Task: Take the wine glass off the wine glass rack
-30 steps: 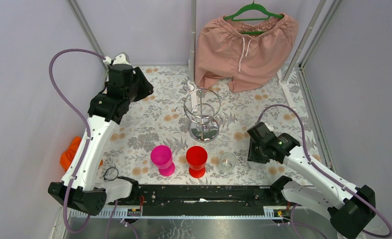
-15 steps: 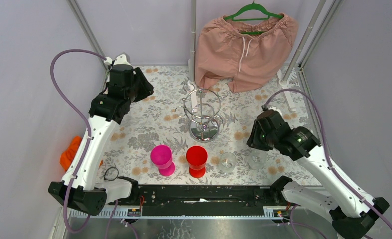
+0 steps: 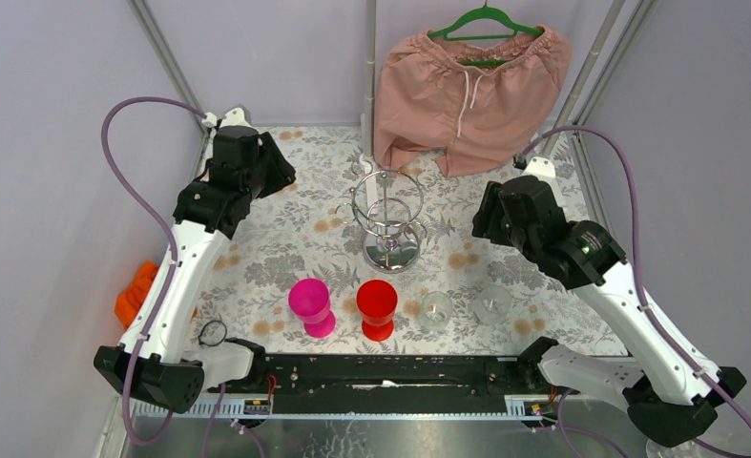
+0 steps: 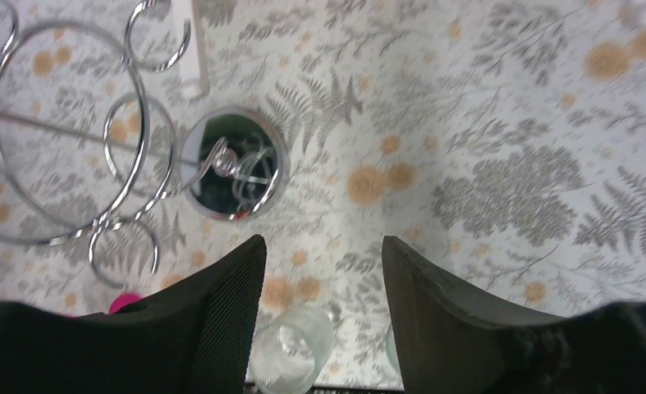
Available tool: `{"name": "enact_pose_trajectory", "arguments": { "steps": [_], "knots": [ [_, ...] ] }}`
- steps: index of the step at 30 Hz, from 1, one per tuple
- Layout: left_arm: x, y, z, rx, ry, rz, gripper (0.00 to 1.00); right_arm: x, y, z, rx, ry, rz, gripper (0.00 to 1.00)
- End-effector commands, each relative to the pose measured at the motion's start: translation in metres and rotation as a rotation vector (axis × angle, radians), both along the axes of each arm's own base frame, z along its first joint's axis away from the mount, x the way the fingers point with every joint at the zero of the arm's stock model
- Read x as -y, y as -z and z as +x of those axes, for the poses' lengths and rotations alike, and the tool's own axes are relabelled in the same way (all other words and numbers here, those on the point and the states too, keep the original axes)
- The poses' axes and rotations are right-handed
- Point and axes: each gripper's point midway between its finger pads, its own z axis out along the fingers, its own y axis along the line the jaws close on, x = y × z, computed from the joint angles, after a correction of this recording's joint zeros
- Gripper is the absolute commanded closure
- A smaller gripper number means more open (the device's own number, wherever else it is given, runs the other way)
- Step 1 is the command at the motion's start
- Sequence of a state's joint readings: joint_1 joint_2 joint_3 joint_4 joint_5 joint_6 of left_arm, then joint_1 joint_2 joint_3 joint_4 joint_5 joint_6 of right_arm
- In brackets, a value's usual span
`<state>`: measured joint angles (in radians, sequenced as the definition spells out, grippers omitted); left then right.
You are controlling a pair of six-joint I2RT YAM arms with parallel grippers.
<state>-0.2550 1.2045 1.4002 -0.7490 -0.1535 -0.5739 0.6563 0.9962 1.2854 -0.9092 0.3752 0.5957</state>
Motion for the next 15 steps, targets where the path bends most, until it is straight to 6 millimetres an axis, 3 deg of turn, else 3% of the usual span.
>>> {"name": "enact_pose_trajectory", "arguments": {
  "steps": [1,6,15],
  "knots": [
    [-0.001,-0.011,0.002,0.057,-0.016,-0.008,0.48,0.017,-0.025,0.033,0.168,0.113,-0.092,0.38],
    [-0.002,-0.008,0.004,0.049,-0.023,-0.002,0.48,0.032,-0.029,0.040,0.221,0.176,-0.152,0.34],
    [-0.004,-0.006,0.005,0.044,-0.033,0.007,0.48,0.048,-0.035,0.030,0.277,0.213,-0.135,0.32]
  ]
}}
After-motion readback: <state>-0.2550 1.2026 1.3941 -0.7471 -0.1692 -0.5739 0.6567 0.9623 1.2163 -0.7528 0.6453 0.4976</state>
